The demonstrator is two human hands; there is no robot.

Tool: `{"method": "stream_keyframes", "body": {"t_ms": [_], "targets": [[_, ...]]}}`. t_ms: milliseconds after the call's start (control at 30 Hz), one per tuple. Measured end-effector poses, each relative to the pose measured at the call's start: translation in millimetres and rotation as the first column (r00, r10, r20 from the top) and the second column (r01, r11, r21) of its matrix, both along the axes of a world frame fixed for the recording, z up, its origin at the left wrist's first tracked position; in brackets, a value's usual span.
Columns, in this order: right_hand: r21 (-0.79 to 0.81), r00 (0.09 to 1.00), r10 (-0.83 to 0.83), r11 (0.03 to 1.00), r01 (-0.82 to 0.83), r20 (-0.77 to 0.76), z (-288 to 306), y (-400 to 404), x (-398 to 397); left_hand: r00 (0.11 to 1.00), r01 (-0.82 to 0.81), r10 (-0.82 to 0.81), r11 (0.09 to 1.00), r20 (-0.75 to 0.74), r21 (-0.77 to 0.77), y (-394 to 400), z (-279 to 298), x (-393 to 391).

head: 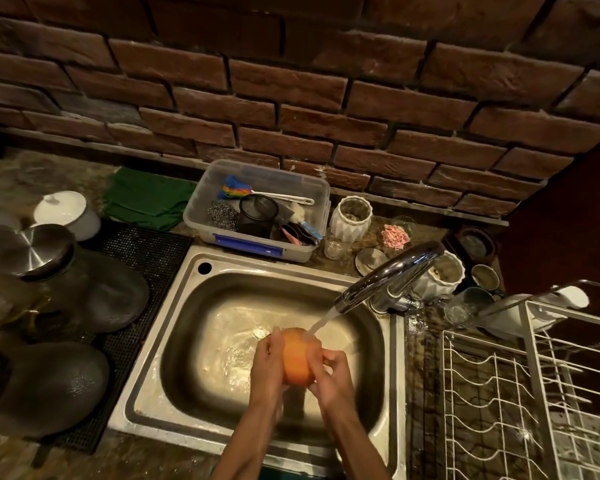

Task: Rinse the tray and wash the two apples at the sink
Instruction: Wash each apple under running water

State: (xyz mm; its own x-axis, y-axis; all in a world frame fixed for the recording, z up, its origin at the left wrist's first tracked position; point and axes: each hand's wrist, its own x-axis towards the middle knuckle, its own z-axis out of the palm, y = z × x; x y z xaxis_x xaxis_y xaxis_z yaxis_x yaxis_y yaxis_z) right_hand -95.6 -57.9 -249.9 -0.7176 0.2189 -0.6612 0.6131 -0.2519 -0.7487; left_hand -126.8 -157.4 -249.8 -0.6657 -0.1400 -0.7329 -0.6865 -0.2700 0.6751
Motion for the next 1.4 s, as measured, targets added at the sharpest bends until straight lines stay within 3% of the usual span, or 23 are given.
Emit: {"method": "stream_keyframes", "body": {"t_ms": [100,167,267,367,500,633,800,900,1000,1100,1233,1300,1400], "targets": [[0.139,0.989,0.138,0.982,-0.129,-0.056,-8.6,-2.3,22.3,0.984,0.114,-0.117,0.993,0.135,0.035,-8.5,4.2,-8.5],[0.146,0.985,0.161,0.978,-0.149,-0.069,-9.3,-5.8,25.4,0.973,0.170,-0.176,0.984,0.150,0.056,-10.1,3.5,-8.0],[0.050,0.989,0.123,0.992,-0.119,-0.080,-1.4,-12.5,18.1,0.983,0.172,-0.174,0.984,0.063,0.045,-6.3,3.2,-3.3],[-0.100,0.998,-0.037,0.995,0.031,-0.058,8.1,-17.0,6.3,0.981,0.173,-0.175,0.984,-0.085,-0.031,-1.3,9.1,-1.0],[-0.321,0.981,-0.147,0.930,0.180,0.124,16.9,-12.7,-5.8,0.934,0.231,-0.266,0.959,-0.240,-0.162,-0.9,12.6,5.7],[-0.267,0.973,-0.047,0.958,0.108,0.225,22.9,-9.5,-2.5,0.912,0.234,-0.313,0.928,-0.265,-0.289,-8.5,4.2,15.4],[-0.078,0.978,-0.002,0.997,0.018,0.208,26.2,-13.0,11.2,0.914,0.312,-0.351,0.928,-0.203,-0.203,-14.7,8.0,30.3],[-0.144,0.975,0.064,0.989,-0.033,0.214,32.9,-15.6,26.2,0.956,0.250,-0.250,0.968,-0.153,-0.019,-18.1,6.3,36.9],[-0.198,0.979,0.056,0.980,-0.017,0.194,34.5,-10.9,36.8,0.974,0.205,-0.198,0.977,-0.107,0.056,-28.8,6.6,39.2],[-0.244,0.985,0.017,0.969,0.026,0.172,36.4,-4.3,44.6,0.969,0.240,-0.227,0.959,-0.099,0.150,-42.7,14.8,45.6],[-0.153,0.983,0.034,0.988,-0.006,0.181,44.9,-4.7,51.7,0.936,0.331,-0.352,0.879,-0.002,0.342,-51.7,34.3,56.7],[-0.145,0.986,0.021,0.989,0.004,0.166,50.0,-10.3,54.9,0.950,0.300,-0.309,0.888,-0.032,0.348,-49.4,39.6,55.8],[-0.141,0.999,-0.024,0.990,0.028,0.028,56.8,-11.7,56.1,0.956,0.278,-0.243,0.930,-0.165,0.239,-44.4,55.7,47.8]]}}
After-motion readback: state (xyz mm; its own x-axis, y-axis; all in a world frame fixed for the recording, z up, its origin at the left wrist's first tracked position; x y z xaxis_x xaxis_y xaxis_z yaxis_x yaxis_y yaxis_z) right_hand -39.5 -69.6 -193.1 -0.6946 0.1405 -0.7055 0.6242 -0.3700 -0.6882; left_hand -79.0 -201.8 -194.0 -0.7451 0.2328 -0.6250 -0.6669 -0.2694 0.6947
